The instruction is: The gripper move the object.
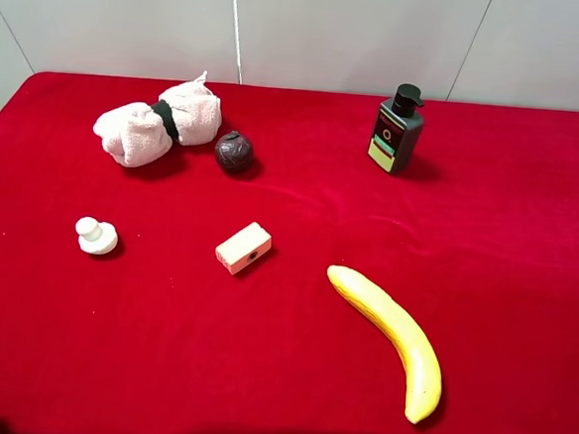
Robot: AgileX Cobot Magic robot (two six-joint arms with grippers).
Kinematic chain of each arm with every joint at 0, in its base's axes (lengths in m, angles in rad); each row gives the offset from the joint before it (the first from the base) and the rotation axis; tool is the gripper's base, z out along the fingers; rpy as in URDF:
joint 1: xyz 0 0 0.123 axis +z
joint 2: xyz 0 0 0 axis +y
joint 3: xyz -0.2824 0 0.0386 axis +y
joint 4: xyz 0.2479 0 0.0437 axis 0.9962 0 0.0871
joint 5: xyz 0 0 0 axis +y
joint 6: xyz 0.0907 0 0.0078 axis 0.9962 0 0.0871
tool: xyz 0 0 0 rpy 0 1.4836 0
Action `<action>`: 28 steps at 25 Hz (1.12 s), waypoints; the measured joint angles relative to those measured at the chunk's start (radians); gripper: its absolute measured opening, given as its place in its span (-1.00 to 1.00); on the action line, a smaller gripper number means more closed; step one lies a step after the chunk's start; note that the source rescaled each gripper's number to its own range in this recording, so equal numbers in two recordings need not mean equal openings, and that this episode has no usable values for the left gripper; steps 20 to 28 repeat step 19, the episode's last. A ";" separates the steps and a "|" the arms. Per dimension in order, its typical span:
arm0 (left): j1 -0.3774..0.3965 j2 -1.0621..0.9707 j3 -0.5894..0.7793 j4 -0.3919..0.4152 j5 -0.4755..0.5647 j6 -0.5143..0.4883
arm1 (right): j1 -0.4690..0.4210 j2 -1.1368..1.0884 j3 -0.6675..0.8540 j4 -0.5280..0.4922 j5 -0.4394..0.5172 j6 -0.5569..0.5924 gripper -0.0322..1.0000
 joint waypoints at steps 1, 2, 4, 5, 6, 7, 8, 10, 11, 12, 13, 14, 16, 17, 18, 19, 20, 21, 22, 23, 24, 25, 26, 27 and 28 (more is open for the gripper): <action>0.000 0.000 0.000 0.000 0.000 0.000 | 0.000 0.000 0.000 0.000 0.000 0.000 1.00; 0.000 0.000 0.000 0.000 0.000 0.000 | 0.000 0.000 0.000 0.000 0.000 0.000 1.00; 0.000 0.000 0.000 0.000 0.000 0.000 | 0.000 0.000 0.000 0.000 0.000 0.000 1.00; 0.000 0.000 0.000 0.000 0.000 0.000 | 0.000 0.000 0.000 0.001 0.000 0.000 1.00; 0.000 0.000 0.000 0.000 0.000 0.000 | 0.000 0.000 0.000 0.001 0.000 0.000 1.00; 0.000 0.000 0.000 0.000 0.000 0.000 | 0.000 0.000 0.000 0.001 0.000 0.000 1.00; 0.000 0.000 0.000 0.000 0.000 0.000 | 0.000 0.000 0.000 0.001 0.000 0.000 1.00; 0.000 0.000 0.000 0.000 0.000 0.000 | 0.000 0.000 0.000 0.001 0.000 0.000 1.00; 0.000 0.000 0.000 0.000 0.000 0.000 | 0.000 0.000 0.000 0.001 0.000 0.000 1.00; 0.000 0.000 0.000 0.000 0.000 0.000 | 0.000 0.000 0.000 0.001 0.000 0.000 1.00; 0.000 0.000 0.000 0.000 0.000 0.000 | 0.000 0.000 0.000 0.001 0.000 0.000 1.00; 0.000 0.000 0.000 0.000 0.000 0.000 | 0.000 0.000 0.000 0.001 0.000 0.000 1.00; 0.000 0.000 0.000 0.000 0.000 0.000 | 0.000 0.000 0.000 0.001 0.000 0.000 1.00; 0.000 0.000 0.000 0.000 0.000 0.000 | 0.000 0.000 0.000 0.001 0.000 0.000 1.00; 0.000 0.000 0.000 0.000 0.000 0.000 | 0.000 0.000 0.000 0.001 0.000 0.000 1.00; 0.000 0.000 0.000 0.000 0.000 0.000 | 0.000 0.000 0.000 0.001 0.000 0.000 1.00; 0.000 0.000 0.000 0.000 0.000 0.000 | 0.000 0.000 0.000 0.001 0.000 0.000 1.00; 0.000 0.000 0.000 0.000 0.000 0.000 | 0.000 0.000 0.000 0.001 0.000 0.000 1.00; 0.000 0.000 0.000 0.000 0.000 0.000 | 0.000 0.000 0.000 0.001 0.000 0.000 1.00; 0.000 0.000 0.000 0.000 0.000 0.000 | 0.000 0.000 0.000 0.001 0.000 0.000 1.00; 0.000 0.000 0.000 0.000 0.000 0.000 | 0.000 0.000 0.000 0.001 0.000 0.000 1.00; 0.000 0.000 0.000 0.000 0.000 0.000 | 0.000 0.000 0.000 0.001 0.000 0.000 1.00; 0.000 0.000 0.000 0.000 0.000 0.000 | 0.000 0.000 0.000 0.001 0.000 0.000 1.00; 0.000 0.000 0.000 0.000 0.000 0.000 | 0.000 0.000 0.000 0.001 0.000 0.000 1.00; 0.000 0.000 0.000 0.000 0.000 0.000 | 0.000 0.000 0.000 0.001 0.000 0.000 1.00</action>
